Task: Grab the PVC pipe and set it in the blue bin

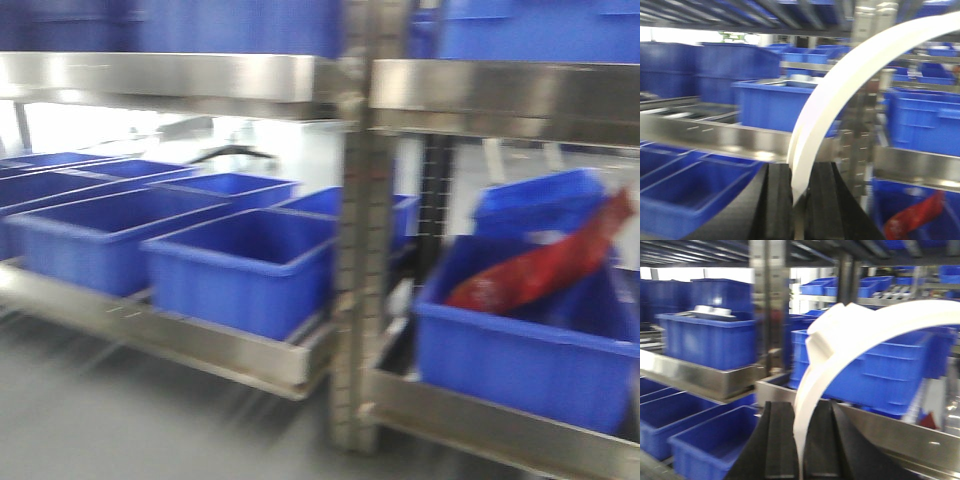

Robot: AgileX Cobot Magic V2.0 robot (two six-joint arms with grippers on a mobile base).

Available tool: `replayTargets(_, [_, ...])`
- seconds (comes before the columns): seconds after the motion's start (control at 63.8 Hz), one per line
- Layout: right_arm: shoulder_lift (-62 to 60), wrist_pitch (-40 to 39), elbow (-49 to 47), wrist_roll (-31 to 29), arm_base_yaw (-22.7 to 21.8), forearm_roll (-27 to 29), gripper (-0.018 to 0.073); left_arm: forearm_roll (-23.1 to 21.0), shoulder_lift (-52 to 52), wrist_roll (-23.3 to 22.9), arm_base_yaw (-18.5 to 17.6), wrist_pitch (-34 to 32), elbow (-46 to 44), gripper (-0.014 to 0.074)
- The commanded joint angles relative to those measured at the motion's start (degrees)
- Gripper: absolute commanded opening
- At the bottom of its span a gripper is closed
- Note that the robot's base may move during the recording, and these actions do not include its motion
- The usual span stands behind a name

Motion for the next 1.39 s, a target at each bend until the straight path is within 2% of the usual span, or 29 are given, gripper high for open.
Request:
replayTargets(0.0, [-0.29, -1.71, 0.02, -0.28, -0.12, -0.5, -0.0168, 0.11, -0.28, -0.13, 0.14, -1.53, -0.29, -0.0092])
replayTargets(1.378, [-0.29, -1.71, 0.02, -0.28, -0.12, -0.5, -0.0168, 0.11, -0.28, -0.13, 0.14, -1.53, -0.29, -0.0092])
